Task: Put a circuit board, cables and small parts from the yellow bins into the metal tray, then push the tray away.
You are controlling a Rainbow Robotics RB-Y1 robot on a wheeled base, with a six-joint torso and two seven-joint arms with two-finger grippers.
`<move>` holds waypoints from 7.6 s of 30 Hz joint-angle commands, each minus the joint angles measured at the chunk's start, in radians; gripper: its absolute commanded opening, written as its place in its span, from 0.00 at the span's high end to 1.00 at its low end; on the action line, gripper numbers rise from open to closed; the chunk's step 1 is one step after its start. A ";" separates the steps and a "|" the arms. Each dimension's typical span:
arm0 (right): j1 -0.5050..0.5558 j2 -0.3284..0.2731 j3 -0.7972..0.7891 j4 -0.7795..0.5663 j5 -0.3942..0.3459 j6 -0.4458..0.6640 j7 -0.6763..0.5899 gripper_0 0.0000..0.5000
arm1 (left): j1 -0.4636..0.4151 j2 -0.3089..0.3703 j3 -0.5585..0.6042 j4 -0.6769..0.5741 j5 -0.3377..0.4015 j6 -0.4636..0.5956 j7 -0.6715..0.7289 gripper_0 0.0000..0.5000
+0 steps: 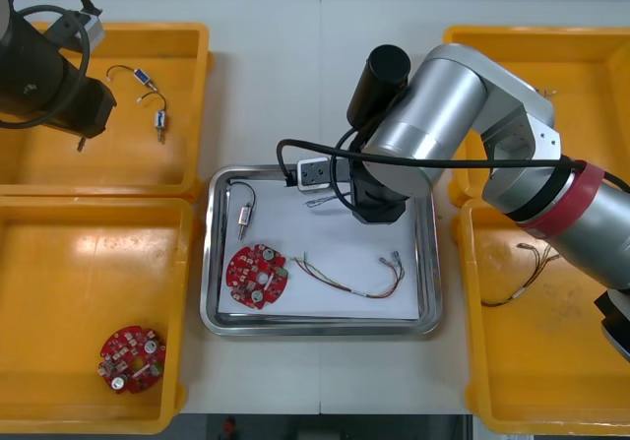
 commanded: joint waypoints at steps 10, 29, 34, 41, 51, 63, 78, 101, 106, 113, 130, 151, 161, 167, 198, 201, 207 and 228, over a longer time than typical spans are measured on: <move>0.016 0.015 0.084 0.062 0.009 -0.100 -0.030 1.00 | 0.006 0.011 0.024 -0.034 0.007 0.007 0.139 1.00; 0.021 0.014 0.086 -0.006 0.009 -0.054 -0.035 0.00 | 0.005 0.011 -0.002 -0.053 0.016 0.007 0.180 1.00; 0.021 0.014 0.073 -0.064 0.033 0.015 -0.049 0.00 | 0.005 0.011 -0.003 -0.053 0.020 0.007 0.189 1.00; 0.021 0.014 0.009 -0.170 0.035 0.172 -0.070 0.00 | 0.005 0.011 -0.008 -0.065 0.032 0.007 0.205 1.00; 0.021 0.014 -0.101 -0.329 0.035 0.352 -0.087 0.00 | 0.005 0.011 -0.036 -0.102 0.047 0.007 0.249 1.00; 0.097 -0.014 -0.325 -0.435 0.015 0.352 -0.087 0.00 | -0.008 -0.018 -0.157 -0.182 0.079 0.007 0.444 1.00; 0.312 -0.091 -0.718 -0.543 -0.008 0.352 -0.127 0.00 | -0.037 -0.115 -0.347 -0.199 0.072 0.007 0.695 1.00; 0.594 -0.172 -1.091 -0.541 -0.060 0.352 -0.541 0.00 | -0.050 -0.261 -0.629 0.088 -0.089 -0.255 0.818 1.00; 0.634 -0.187 -1.099 -0.543 -0.060 0.352 -0.647 0.00 | -0.050 -0.264 -0.660 0.153 -0.112 -0.330 0.821 1.00; 0.674 -0.189 -1.108 -0.541 -0.071 0.352 -0.719 0.00 | -0.050 -0.265 -0.674 0.171 -0.115 -0.350 0.824 1.00; 0.754 -0.189 -1.117 -0.541 -0.083 0.352 -0.779 0.00 | -0.052 -0.264 -0.642 0.101 -0.094 -0.316 0.866 0.00; 0.745 -0.200 -1.118 -0.541 -0.129 0.352 -0.849 0.00 | -0.052 -0.150 -0.390 -0.094 0.009 -0.087 0.775 0.00; 0.666 -0.281 -1.030 -0.552 -0.276 0.352 -0.863 0.00 | -0.052 0.005 -0.230 -0.149 0.161 0.007 0.682 0.00; 0.565 -0.292 -0.933 -0.566 -0.358 0.352 -0.869 0.00 | -0.043 0.106 -0.183 -0.151 0.231 0.007 0.660 0.00; 0.157 -0.043 -0.149 -0.604 -0.206 0.352 -0.842 0.00 | 0.394 0.311 0.082 -0.337 0.351 0.007 0.484 0.00; 0.133 -0.043 -0.062 -0.593 -0.184 0.352 -0.832 0.00 | 0.436 0.321 0.113 -0.354 0.360 0.007 0.448 0.00; 0.080 -0.032 0.090 -0.550 -0.157 0.352 -0.803 0.00 | 0.517 0.324 0.155 -0.404 0.371 0.007 0.432 0.00; 0.034 0.000 0.417 -0.405 0.024 0.060 -0.710 0.00 | 0.611 0.307 0.224 -0.475 0.420 -0.035 0.393 0.00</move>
